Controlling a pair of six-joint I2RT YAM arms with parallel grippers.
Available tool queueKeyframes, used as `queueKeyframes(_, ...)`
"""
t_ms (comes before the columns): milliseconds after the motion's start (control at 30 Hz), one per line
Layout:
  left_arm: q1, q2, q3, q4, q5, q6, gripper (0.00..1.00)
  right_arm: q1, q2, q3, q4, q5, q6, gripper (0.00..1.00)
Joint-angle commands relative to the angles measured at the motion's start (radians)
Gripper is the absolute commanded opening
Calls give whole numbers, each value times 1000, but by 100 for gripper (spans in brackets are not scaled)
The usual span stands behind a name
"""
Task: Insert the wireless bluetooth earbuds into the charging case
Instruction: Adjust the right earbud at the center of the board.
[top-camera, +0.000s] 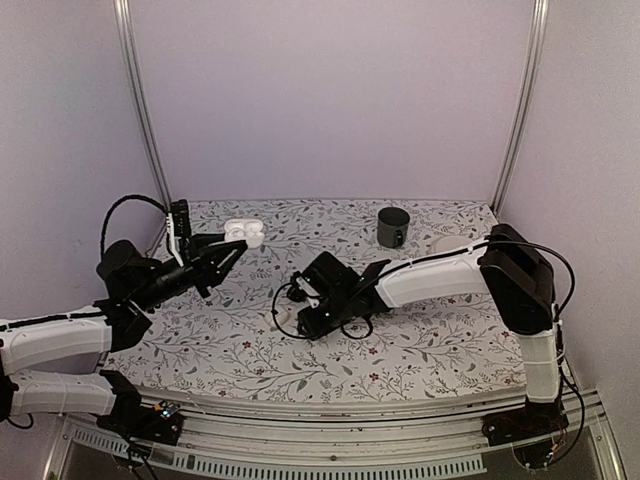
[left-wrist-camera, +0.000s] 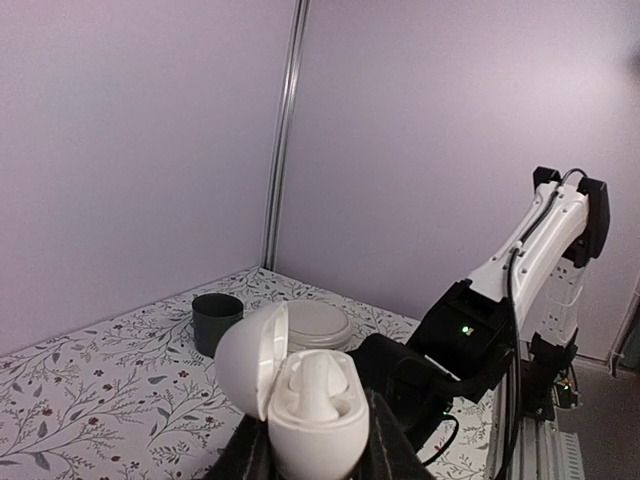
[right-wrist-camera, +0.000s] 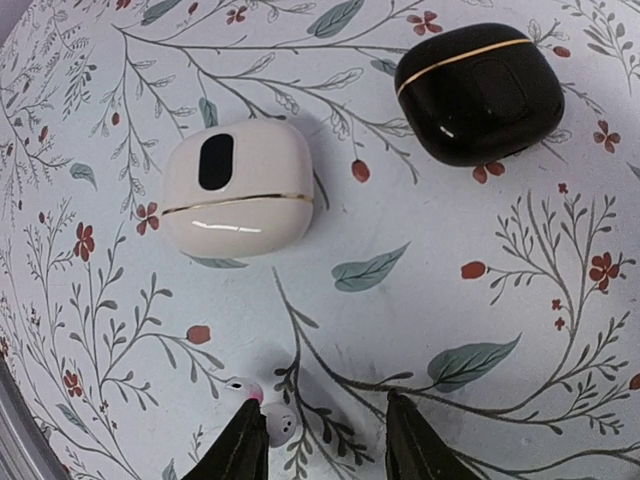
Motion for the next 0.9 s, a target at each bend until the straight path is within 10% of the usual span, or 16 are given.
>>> queueKeyframes(0,19,1,5,23,15,-9,0,37,-58,-47,-56,15,51,41)
queueKeyframes(867,54,-77,-3,-48,-50,-14,0,44,20,136,-158,68,102,35)
